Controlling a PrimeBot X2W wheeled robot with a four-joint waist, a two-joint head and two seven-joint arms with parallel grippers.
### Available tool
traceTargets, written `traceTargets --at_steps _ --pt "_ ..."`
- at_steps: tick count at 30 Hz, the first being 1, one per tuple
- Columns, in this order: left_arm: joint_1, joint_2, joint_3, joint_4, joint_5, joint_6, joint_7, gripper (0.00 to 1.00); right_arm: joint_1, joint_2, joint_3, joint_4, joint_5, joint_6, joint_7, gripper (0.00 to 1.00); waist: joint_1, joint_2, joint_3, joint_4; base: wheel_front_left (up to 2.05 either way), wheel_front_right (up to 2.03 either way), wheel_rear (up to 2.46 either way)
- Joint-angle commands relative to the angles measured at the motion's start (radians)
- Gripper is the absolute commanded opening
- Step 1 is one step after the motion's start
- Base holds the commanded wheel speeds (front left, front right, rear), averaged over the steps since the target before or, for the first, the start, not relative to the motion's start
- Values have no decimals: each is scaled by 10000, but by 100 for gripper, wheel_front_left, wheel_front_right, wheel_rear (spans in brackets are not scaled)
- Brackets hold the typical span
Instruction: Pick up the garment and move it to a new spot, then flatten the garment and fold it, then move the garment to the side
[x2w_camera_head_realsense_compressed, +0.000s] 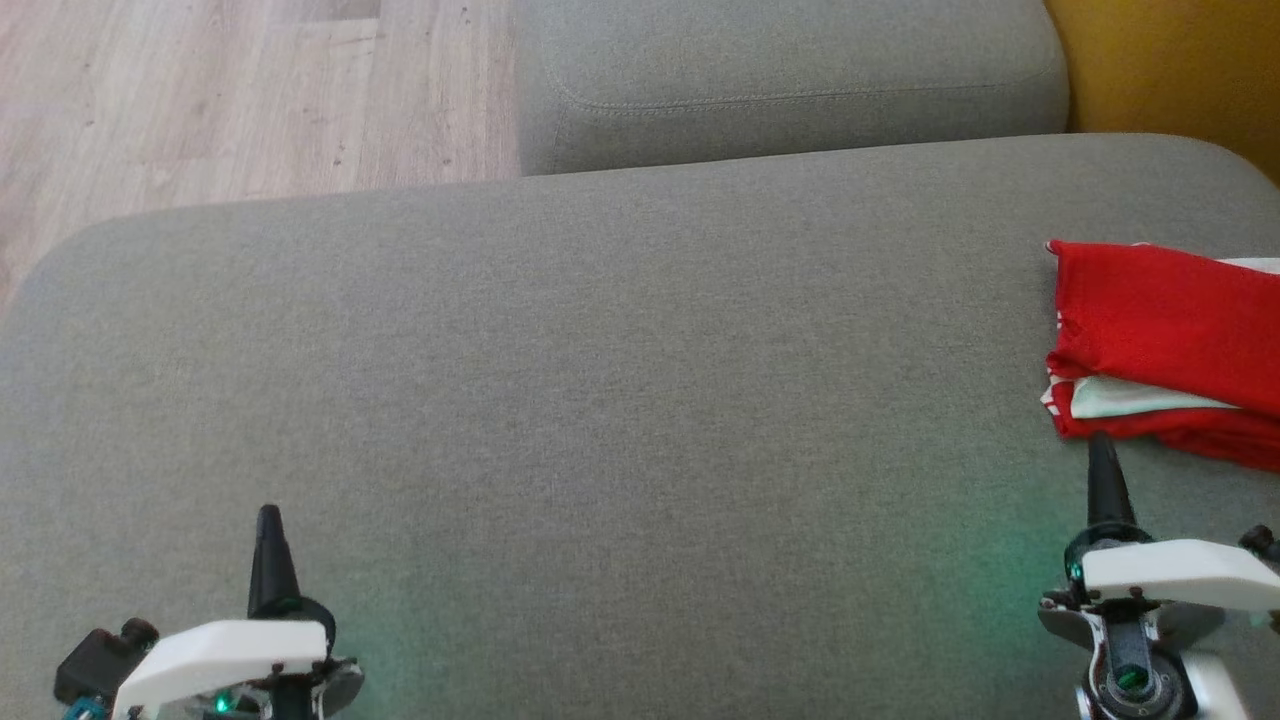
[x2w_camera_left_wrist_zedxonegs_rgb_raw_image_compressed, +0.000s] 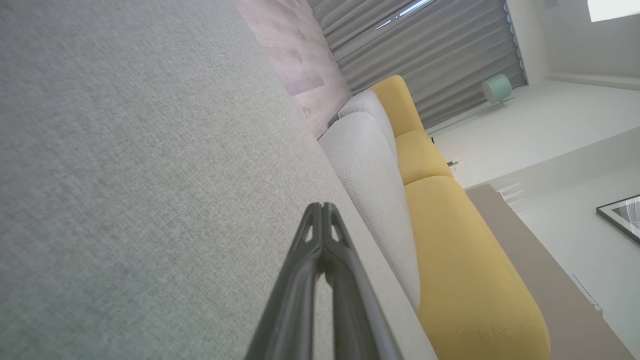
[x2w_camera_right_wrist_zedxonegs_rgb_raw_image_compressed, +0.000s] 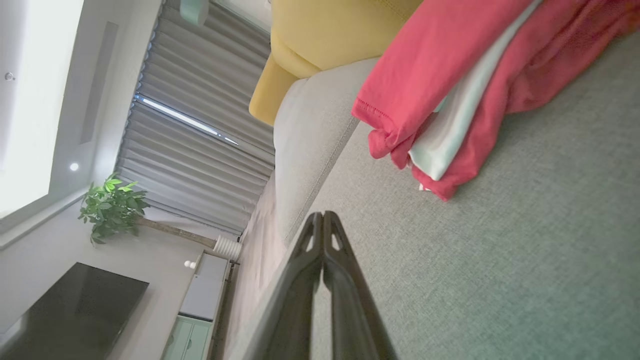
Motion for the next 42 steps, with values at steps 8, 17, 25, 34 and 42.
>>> traceTargets --at_steps 8,17,25,34,42 --pt "-618 36 464 -351 -956 -86 297 0 -447 -39 2 -484 1133 48 281 0 -1 0 -1 0 0 0 0" --pt "-688 39 618 -353 -1829 -105 558 0 -447 -42 -93 -584 2134 53 542 0 -1 0 -2 -1 0 0 0" --pt "-751 41 754 -354 -2604 -121 790 0 -447 -44 -178 -673 3023 58 773 0 -1 0 -2 -2 0 0 0" --pt "-814 44 891 -355 -3380 -137 1022 0 -446 -47 -263 -763 3913 62 1004 0 -1 0 -3 -2 0 0 0" --pt "-876 46 1027 -356 -4152 -153 1252 0 -446 -49 -348 -852 4799 66 1234 0 -1 0 -4 -3 0 0 0"
